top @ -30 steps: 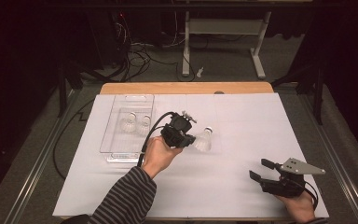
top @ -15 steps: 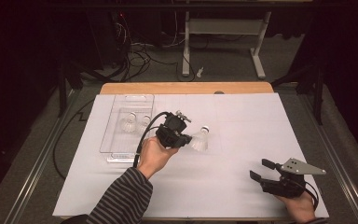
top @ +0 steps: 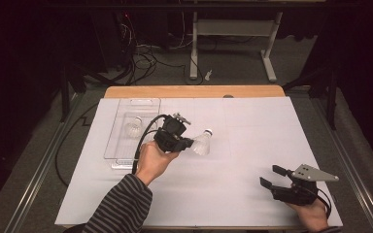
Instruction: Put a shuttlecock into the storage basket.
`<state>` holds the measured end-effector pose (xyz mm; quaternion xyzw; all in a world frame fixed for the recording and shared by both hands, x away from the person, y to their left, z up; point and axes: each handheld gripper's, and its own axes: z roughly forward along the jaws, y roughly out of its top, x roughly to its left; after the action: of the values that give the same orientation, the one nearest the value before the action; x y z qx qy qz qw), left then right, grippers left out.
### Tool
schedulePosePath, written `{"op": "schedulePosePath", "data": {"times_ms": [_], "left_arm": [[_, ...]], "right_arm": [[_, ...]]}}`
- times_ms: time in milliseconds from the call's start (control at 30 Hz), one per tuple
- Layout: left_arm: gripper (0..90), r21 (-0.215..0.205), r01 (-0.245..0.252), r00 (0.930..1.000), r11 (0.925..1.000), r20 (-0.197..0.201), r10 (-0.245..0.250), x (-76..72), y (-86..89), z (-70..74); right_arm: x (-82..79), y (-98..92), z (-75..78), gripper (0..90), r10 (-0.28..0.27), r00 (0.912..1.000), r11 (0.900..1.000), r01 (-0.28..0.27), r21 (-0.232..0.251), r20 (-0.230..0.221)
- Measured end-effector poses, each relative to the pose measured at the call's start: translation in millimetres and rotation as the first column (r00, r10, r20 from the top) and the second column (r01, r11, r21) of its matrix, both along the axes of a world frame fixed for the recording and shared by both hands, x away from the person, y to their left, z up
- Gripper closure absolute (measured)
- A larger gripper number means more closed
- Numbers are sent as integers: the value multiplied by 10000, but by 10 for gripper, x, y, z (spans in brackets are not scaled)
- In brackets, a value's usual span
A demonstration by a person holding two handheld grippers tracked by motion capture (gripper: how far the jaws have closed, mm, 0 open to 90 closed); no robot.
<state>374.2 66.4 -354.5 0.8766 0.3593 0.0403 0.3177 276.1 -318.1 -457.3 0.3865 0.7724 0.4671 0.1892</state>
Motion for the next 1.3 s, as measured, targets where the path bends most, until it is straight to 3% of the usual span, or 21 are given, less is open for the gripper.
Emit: {"op": "schedulePosePath", "data": {"times_ms": [433,1300], "left_arm": [[900,-170,-180,9997,9997,150,182,-17,151,60],[900,-262,-777,9969,9966,-161,773,-53,503,34]], "right_arm": [[-1,-2,2,311,-1,10000,10000,1,-52,7],[-2,-3,3,312,-9,10000,10000,10,-61,26]]}}
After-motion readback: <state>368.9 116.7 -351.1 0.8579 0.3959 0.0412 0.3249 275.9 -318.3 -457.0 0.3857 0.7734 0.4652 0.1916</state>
